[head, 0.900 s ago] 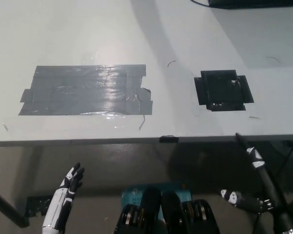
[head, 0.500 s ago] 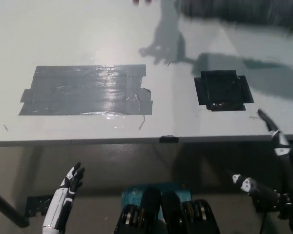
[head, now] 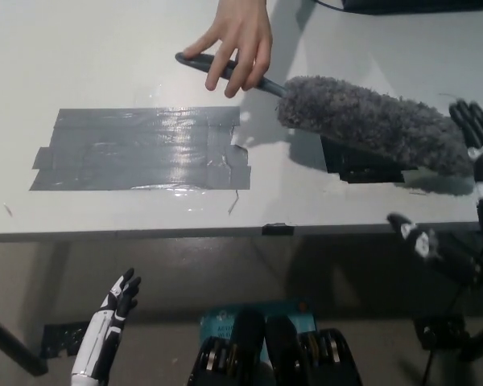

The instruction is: A person hands a grey duster to the robot and the robot grabs it with its right hand and places it on the black marked spot infron tof it on the desk

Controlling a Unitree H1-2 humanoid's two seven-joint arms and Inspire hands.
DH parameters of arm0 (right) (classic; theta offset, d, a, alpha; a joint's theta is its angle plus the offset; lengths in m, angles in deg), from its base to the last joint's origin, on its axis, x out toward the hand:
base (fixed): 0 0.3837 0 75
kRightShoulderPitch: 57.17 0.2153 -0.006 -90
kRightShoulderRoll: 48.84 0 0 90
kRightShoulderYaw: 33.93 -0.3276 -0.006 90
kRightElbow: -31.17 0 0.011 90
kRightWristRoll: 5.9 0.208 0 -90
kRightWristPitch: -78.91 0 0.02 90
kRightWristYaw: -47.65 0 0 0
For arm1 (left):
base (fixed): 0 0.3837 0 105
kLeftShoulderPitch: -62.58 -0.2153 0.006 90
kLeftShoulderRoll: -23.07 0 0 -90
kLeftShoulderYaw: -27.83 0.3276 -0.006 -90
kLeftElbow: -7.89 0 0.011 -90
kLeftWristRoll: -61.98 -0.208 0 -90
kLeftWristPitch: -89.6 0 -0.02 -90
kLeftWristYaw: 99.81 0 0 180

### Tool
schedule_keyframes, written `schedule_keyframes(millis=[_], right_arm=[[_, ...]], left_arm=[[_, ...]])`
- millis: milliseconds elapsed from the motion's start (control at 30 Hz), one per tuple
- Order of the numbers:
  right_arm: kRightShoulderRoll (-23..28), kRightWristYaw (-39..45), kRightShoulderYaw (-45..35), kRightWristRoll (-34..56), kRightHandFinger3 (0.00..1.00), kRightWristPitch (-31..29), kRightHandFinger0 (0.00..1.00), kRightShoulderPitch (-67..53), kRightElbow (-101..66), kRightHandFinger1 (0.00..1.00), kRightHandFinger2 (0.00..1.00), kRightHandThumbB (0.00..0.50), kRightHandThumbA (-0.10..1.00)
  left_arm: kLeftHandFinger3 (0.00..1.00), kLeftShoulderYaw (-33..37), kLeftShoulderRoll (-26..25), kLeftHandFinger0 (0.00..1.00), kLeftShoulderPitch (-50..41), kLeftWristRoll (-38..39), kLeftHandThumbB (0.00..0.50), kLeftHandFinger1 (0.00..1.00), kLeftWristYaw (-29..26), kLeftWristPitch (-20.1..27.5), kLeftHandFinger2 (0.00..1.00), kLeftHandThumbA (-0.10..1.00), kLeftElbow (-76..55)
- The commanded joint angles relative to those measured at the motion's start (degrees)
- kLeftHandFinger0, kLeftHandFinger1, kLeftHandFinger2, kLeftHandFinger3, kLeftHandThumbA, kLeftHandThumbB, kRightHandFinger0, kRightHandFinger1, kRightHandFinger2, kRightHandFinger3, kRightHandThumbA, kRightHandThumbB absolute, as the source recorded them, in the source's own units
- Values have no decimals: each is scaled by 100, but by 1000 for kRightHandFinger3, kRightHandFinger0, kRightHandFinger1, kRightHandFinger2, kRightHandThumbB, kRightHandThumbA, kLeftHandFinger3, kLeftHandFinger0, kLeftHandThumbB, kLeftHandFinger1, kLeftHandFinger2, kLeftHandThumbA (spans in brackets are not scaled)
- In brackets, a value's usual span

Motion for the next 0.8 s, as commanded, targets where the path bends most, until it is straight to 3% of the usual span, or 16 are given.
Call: schedule_keyframes(millis=[0, 567, 767], right_arm=[[67, 530, 60, -1264, 1000, 703, 1000, 882, 274, 1000, 1000, 451, 978], [256, 569, 883, -1442, 1000, 1469, 1000, 2728, 3754, 1000, 1000, 500, 1000], [337, 1075, 1116, -1258, 1000, 1817, 1000, 3063, 4428, 1000, 1000, 500, 1000]], left_arm=[[1000, -21, -36, 1000, 49, -54, 284, 1000, -15, 136, 1000, 1000, -148], [1000, -5, -63, 1000, 201, -55, 269, 1000, 18, 111, 1000, 1000, -190], [1000, -16, -80, 1000, 277, -75, 261, 1000, 7, 115, 1000, 1000, -180]])
